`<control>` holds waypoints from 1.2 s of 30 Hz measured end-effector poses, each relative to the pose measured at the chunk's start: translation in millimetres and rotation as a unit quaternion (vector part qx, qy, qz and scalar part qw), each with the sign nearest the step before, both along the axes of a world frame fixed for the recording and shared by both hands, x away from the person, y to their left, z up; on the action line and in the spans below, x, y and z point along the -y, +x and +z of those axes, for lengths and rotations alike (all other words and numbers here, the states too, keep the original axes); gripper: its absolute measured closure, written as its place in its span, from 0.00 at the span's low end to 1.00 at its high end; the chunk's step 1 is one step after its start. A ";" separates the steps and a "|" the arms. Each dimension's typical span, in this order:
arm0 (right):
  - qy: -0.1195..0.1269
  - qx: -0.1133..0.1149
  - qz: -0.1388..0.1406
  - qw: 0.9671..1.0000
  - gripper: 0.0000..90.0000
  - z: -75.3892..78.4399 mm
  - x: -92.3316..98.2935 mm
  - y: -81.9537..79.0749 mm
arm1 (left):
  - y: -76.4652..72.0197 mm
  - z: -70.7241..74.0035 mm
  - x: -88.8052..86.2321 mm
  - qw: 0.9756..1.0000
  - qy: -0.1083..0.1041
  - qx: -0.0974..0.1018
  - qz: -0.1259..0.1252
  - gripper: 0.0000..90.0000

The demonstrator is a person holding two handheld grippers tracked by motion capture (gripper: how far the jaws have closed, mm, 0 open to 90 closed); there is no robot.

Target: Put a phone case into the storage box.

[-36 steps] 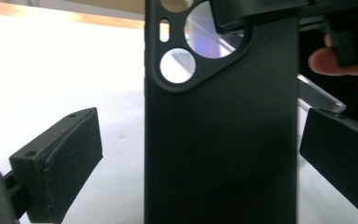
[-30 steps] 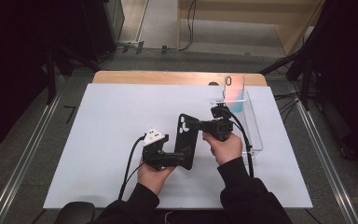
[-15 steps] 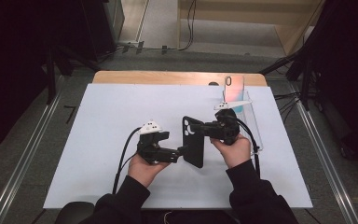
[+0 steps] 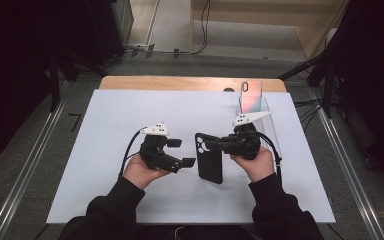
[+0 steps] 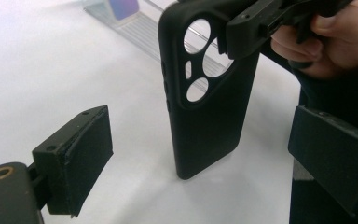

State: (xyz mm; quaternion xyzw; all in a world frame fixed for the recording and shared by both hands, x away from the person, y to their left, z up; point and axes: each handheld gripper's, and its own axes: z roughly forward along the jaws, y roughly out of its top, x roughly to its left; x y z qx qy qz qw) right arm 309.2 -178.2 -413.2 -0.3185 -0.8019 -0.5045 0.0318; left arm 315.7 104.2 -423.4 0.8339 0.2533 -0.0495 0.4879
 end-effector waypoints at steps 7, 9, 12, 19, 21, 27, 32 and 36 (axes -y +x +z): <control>0.005 0.030 0.042 0.999 0.91 0.2 2.5 -2.8 | 5.4 7.6 -8.3 0.999 -0.024 0.016 -0.046 0.15; 0.007 0.037 0.051 0.998 0.91 -0.2 1.6 -3.4 | 6.7 7.9 -9.0 0.998 -0.033 0.010 -0.056 0.16; 0.016 0.034 0.065 0.997 0.91 -0.6 0.6 -3.6 | 8.5 8.6 -9.1 0.996 -0.033 0.009 -0.077 0.18; 0.013 0.043 0.092 0.995 0.91 -1.8 -3.9 -5.7 | 14.6 8.5 -9.5 0.994 -0.036 0.000 -0.102 0.23; 0.015 0.048 0.098 0.994 0.91 -2.1 -4.6 -6.6 | 15.9 9.9 -9.5 0.993 -0.036 0.004 -0.111 0.26; 0.023 0.040 0.121 0.992 0.91 -4.1 -9.5 -5.8 | 20.7 12.7 -6.9 0.990 -0.033 0.011 -0.137 0.41; 0.027 0.038 0.134 0.990 0.91 -5.7 -11.7 -5.2 | 21.9 12.4 -5.6 0.987 -0.033 0.006 -0.156 0.54; 0.028 0.036 0.142 0.989 0.91 -6.2 -13.0 -5.5 | 23.1 11.3 -5.6 0.986 -0.034 0.000 -0.165 0.62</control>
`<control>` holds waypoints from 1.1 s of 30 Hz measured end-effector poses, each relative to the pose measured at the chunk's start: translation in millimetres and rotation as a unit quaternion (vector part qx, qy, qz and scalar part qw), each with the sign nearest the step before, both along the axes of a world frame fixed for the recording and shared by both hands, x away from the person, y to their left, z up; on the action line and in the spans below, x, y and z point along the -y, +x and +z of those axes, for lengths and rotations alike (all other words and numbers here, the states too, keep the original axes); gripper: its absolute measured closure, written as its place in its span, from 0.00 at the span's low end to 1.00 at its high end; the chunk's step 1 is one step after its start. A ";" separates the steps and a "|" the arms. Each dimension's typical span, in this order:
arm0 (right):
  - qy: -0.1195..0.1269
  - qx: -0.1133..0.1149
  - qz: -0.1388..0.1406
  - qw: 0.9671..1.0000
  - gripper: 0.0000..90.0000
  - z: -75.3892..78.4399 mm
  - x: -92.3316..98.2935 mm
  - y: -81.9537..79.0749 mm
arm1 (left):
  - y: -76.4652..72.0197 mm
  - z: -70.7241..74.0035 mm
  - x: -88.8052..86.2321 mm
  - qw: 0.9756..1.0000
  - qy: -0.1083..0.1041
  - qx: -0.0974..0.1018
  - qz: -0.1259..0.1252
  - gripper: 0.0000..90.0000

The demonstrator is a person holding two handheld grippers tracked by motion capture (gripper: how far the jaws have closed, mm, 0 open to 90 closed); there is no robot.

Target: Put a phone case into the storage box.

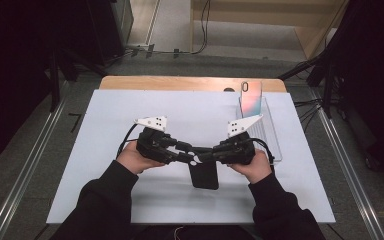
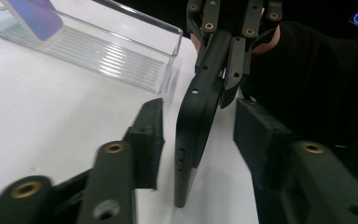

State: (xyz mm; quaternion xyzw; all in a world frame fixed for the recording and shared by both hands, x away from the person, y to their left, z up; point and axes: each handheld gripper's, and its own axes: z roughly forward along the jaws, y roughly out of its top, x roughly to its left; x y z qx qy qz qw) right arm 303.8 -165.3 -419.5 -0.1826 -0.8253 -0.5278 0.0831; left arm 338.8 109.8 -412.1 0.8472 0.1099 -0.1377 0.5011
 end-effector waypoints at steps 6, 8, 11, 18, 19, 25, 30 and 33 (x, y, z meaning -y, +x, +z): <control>0.001 0.001 0.009 1.000 0.91 -0.6 -2.3 -0.2 | 2.4 -2.7 1.1 1.000 -0.001 -0.010 -0.014 0.79; 0.002 -0.003 0.011 1.000 0.91 -1.1 -2.3 0.3 | 2.0 -2.5 1.4 1.000 0.001 -0.007 -0.020 0.81; 0.002 -0.007 0.015 1.000 0.90 -1.7 -1.6 1.5 | 1.2 -2.2 0.8 1.000 0.001 -0.009 -0.025 0.84; 0.002 -0.007 0.003 1.000 0.83 -1.7 -1.8 2.5 | -0.6 1.8 1.5 1.000 0.011 0.013 -0.020 0.86; 0.003 -0.011 0.002 1.000 0.81 -1.8 -1.7 2.5 | -0.8 2.4 1.5 1.000 0.009 0.010 -0.020 0.86; -0.002 -0.017 -0.016 1.000 0.62 -0.8 -1.8 3.1 | -1.7 7.2 -2.0 1.000 0.009 0.014 -0.015 0.87; -0.004 -0.013 -0.042 0.999 0.48 0.9 6.1 3.7 | 0.6 14.2 -10.8 1.000 0.014 0.009 0.015 0.87; -0.011 0.007 -0.059 0.998 0.38 2.6 7.4 2.5 | 1.5 17.1 -14.5 0.999 0.018 0.007 0.033 0.86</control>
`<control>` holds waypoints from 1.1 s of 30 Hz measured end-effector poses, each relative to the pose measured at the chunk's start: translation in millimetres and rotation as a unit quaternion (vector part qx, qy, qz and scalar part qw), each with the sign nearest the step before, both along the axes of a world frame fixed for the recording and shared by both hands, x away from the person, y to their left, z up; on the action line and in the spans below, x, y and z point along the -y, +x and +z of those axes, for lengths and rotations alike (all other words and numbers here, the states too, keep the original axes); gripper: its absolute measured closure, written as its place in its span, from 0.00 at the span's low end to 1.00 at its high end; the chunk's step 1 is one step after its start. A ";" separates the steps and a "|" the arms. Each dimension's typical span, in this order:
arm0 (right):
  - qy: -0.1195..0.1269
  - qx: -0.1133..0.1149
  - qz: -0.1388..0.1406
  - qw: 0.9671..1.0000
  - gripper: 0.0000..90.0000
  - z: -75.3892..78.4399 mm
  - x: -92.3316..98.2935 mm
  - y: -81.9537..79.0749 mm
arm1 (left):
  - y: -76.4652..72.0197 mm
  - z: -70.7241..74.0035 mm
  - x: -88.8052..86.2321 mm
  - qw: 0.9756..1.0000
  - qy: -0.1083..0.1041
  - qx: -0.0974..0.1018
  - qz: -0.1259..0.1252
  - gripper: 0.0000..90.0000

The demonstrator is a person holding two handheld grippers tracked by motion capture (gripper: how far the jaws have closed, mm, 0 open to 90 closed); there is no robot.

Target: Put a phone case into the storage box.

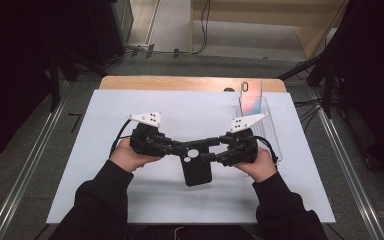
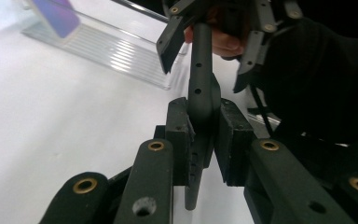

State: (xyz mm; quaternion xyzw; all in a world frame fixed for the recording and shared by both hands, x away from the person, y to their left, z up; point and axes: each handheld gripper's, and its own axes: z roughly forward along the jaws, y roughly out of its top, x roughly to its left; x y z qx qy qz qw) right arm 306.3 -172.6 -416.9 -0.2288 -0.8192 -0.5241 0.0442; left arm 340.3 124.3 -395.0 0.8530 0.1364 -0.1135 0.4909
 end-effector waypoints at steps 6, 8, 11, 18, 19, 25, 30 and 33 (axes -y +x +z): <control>-0.030 0.022 -0.055 0.998 0.28 0.4 -5.5 -4.6 | 2.6 3.6 -4.3 0.999 0.005 -0.016 0.044 0.86; -0.016 0.015 -0.057 0.998 0.25 -1.5 -4.6 -3.9 | 2.8 5.5 -5.2 0.998 0.010 -0.016 0.061 0.86; -0.005 0.010 -0.069 0.998 0.14 -3.2 -4.0 -3.0 | 3.5 8.1 -6.8 0.996 0.015 -0.021 0.089 0.86; -0.009 0.004 -0.108 0.994 0.00 -7.6 -8.5 -4.1 | 1.4 13.5 -6.5 0.988 0.017 -0.003 0.153 0.86; -0.010 0.000 -0.108 0.994 0.00 -8.3 -9.2 -4.0 | 1.1 14.3 -6.0 0.987 0.019 -0.004 0.159 0.86; -0.027 0.011 -0.153 0.988 0.00 -6.4 -15.0 -6.5 | -0.7 17.0 0.9 0.982 0.037 -0.006 0.187 0.86; -0.021 0.003 -0.178 0.984 0.00 -7.6 -18.7 -6.7 | -2.8 19.4 7.2 0.977 0.043 -0.007 0.210 0.86; -0.022 0.003 -0.199 0.980 0.00 -8.7 -21.0 -7.1 | -4.3 21.3 12.0 0.974 0.048 -0.010 0.223 0.86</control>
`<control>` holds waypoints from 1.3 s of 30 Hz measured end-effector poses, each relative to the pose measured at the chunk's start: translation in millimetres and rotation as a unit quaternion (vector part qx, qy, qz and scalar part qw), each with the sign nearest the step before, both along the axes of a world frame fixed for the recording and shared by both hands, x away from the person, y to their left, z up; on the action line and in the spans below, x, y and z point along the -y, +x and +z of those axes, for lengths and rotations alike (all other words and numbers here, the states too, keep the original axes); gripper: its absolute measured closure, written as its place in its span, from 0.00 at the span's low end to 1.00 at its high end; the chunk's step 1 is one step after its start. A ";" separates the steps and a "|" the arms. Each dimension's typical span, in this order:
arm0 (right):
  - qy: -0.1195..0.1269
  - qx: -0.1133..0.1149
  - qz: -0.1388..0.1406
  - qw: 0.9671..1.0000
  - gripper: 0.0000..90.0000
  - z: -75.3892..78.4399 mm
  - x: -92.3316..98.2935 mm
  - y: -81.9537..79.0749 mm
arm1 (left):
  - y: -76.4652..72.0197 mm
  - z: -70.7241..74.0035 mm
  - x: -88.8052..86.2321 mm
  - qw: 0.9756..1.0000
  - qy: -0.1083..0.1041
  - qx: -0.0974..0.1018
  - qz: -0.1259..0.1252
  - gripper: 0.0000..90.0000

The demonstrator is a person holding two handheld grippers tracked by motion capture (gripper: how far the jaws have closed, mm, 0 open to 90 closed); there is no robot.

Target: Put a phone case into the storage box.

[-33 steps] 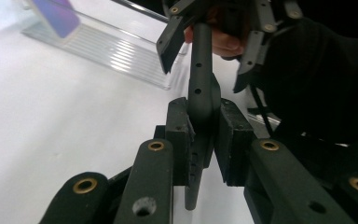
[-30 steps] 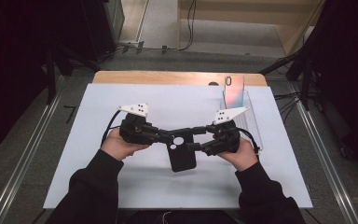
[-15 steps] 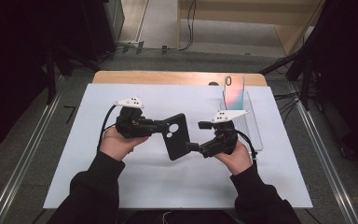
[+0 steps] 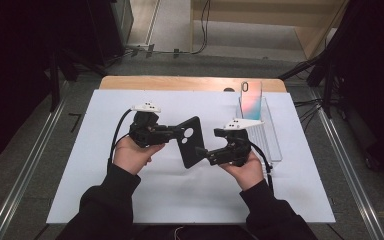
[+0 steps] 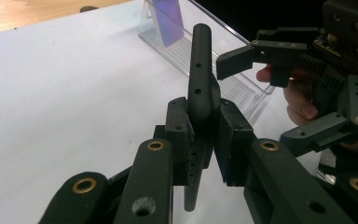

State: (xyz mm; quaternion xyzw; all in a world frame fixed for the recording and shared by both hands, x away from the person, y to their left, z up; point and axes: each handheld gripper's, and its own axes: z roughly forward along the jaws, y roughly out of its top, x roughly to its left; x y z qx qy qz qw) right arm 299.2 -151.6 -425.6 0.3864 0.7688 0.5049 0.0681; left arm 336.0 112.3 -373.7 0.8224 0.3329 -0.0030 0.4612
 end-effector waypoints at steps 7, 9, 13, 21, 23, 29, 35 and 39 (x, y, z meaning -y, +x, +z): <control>-0.005 0.022 -0.024 0.999 0.00 1.1 -6.6 -3.2 | -2.2 3.0 10.4 1.000 0.011 -0.014 0.020 0.86; -0.011 0.028 -0.032 0.999 0.00 1.3 -10.7 -4.3 | -2.8 3.1 13.5 0.999 0.012 -0.018 0.023 0.86; -0.023 0.032 -0.042 0.998 0.00 0.0 -17.3 -4.3 | -4.9 3.0 19.1 0.999 0.014 -0.023 0.026 0.86; -0.025 0.027 -0.056 0.998 0.00 -0.8 -23.7 -2.3 | -9.1 3.5 28.4 0.999 0.012 -0.028 0.026 0.86; -0.029 0.029 -0.060 0.997 0.00 -0.6 -26.2 -2.1 | -10.0 2.8 31.4 0.999 0.010 -0.028 0.026 0.86; -0.040 0.029 -0.070 0.996 0.07 -1.5 -30.4 -2.5 | -13.1 3.1 35.9 0.999 0.011 -0.026 0.023 0.86; -0.050 0.032 -0.072 0.996 0.13 -1.9 -29.8 -4.3 | -14.5 1.9 37.0 0.999 0.009 -0.025 0.023 0.86; -0.050 0.037 -0.070 0.996 0.14 -0.7 -29.7 -5.4 | -16.5 3.7 36.7 1.000 0.011 -0.017 0.018 0.85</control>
